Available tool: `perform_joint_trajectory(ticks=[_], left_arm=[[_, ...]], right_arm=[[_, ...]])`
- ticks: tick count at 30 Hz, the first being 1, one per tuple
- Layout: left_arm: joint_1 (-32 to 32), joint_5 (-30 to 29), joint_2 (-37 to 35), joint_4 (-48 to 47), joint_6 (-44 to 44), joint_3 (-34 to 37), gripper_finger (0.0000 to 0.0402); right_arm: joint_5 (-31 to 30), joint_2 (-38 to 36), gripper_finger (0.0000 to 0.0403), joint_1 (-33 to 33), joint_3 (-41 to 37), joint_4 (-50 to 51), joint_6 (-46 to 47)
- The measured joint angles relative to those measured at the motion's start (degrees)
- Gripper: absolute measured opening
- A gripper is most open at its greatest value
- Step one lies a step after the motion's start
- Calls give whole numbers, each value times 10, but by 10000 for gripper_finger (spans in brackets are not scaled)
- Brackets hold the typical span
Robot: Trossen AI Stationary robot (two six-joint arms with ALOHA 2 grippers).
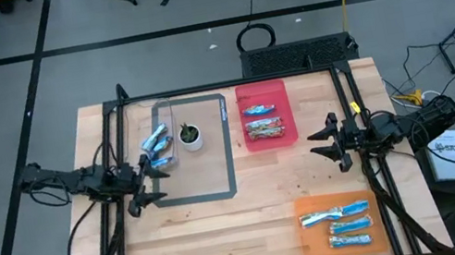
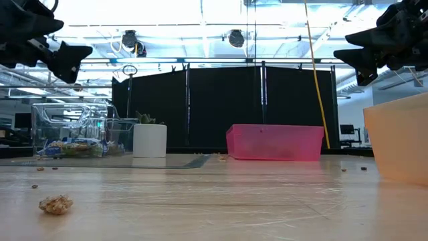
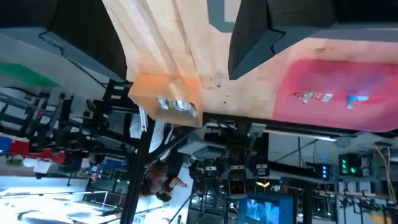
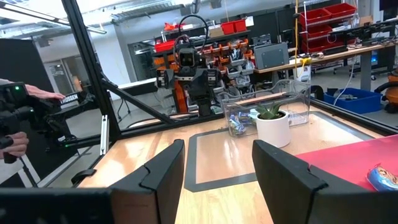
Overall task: Pick and place Granola Bars by type
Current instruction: Return to Home Position
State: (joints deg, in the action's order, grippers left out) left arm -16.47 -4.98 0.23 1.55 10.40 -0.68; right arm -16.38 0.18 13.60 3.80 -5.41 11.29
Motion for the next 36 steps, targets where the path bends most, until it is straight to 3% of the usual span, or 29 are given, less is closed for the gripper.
perform_joint_trajectory(ticks=[8,17,36], left_arm=[[2,-1,0,-2,-54,1,276],[51,0,1,-4,-115,1,279],[70,3,1,14,-75,1,278]], right_arm=[[0,0,183,0,0,0,0],[0,0,183,0,0,0,0],[0,0,183,0,0,0,0]])
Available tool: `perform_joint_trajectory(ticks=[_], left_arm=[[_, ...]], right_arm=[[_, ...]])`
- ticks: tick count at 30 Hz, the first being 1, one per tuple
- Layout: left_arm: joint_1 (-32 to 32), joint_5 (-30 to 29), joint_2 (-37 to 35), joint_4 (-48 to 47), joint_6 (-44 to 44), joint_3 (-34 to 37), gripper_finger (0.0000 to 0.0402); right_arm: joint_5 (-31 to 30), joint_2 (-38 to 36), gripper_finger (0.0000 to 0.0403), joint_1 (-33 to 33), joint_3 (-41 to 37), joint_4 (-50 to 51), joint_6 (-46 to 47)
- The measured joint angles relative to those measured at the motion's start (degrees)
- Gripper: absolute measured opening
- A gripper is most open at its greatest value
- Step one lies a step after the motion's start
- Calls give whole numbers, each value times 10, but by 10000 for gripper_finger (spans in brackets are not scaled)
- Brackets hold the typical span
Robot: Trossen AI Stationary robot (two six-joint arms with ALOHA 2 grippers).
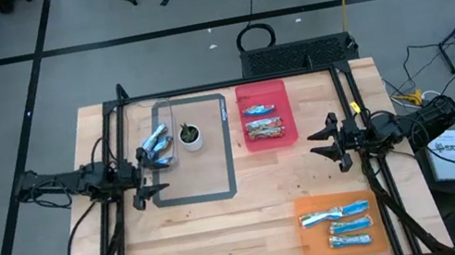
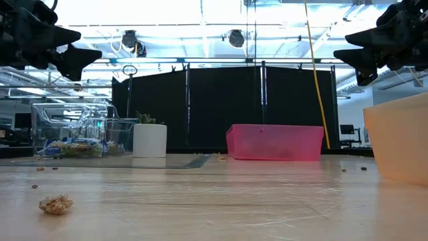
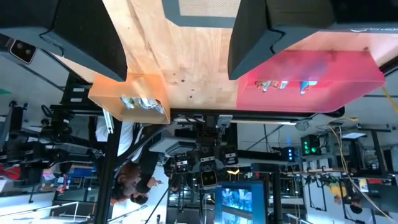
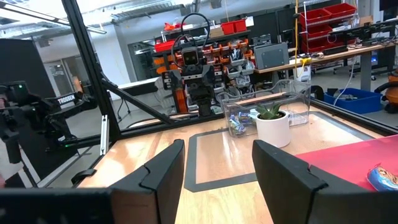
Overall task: Pick and place Granola Bars by type
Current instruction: Return to Home Position
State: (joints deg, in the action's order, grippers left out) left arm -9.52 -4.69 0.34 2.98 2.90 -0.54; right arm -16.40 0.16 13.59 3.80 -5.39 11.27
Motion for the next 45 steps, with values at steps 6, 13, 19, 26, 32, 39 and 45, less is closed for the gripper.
perform_joint_trajectory(ticks=[6,13,19,26,32,39,45], left_arm=[[0,0,0,3,3,0,285],[0,0,0,5,3,0,280],[0,0,0,6,4,0,274],[0,0,0,6,4,0,283],[0,0,0,6,4,0,275],[0,0,0,6,4,0,280],[0,0,0,6,3,0,279]], right_arm=[[0,0,183,0,0,0,0],[0,0,183,0,0,0,0],[0,0,183,0,0,0,0],[0,0,183,0,0,0,0],[0,0,183,0,0,0,0],[0,0,183,0,0,0,0],[0,0,183,0,0,0,0]])
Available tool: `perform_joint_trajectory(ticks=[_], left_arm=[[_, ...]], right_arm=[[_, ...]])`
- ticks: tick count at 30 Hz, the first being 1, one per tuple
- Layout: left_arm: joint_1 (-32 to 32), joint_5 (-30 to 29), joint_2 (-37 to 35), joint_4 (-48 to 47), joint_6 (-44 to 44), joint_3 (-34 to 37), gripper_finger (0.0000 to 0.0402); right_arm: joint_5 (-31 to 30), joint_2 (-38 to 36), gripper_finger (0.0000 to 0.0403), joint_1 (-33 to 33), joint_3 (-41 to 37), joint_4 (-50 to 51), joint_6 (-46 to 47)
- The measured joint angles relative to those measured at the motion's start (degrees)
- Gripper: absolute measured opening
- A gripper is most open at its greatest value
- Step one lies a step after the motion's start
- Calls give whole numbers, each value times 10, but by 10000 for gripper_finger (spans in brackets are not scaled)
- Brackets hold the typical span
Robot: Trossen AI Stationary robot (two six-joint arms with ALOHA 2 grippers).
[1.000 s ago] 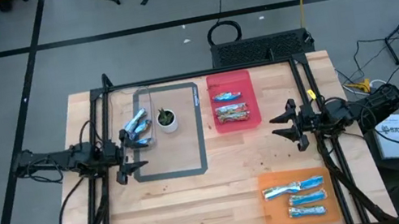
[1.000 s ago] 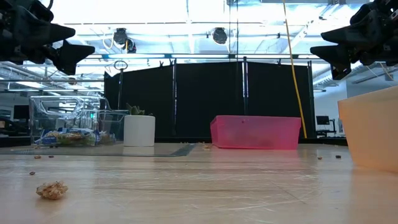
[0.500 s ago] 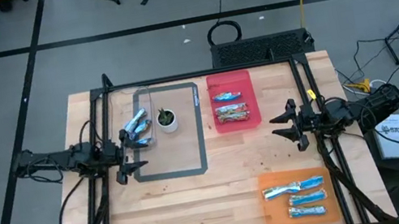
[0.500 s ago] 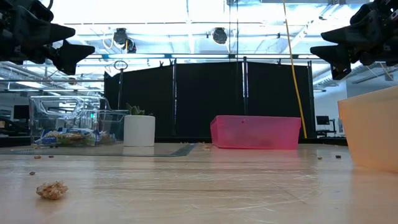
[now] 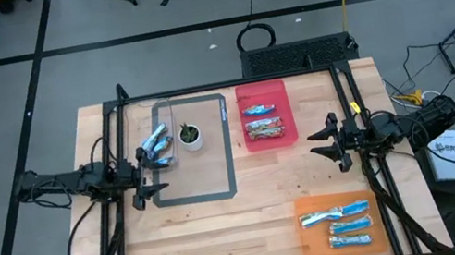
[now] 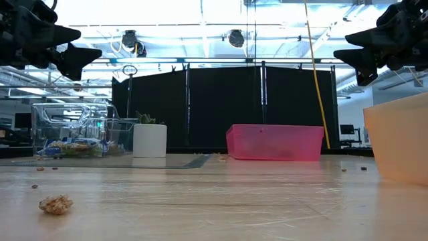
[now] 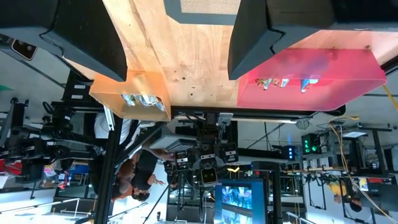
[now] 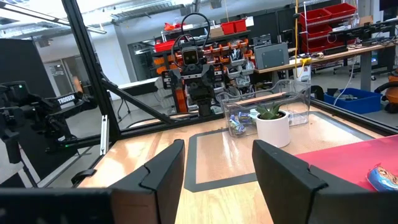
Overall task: Pick and place Granola Bars by type
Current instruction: Return to Home Position
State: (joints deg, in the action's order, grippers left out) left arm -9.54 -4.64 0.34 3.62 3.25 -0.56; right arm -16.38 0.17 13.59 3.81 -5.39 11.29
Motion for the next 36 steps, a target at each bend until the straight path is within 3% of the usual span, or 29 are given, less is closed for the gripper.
perform_joint_trajectory(ticks=[36], left_arm=[[0,0,0,0,0,-1,274]], right_arm=[[0,0,183,0,0,0,0]])
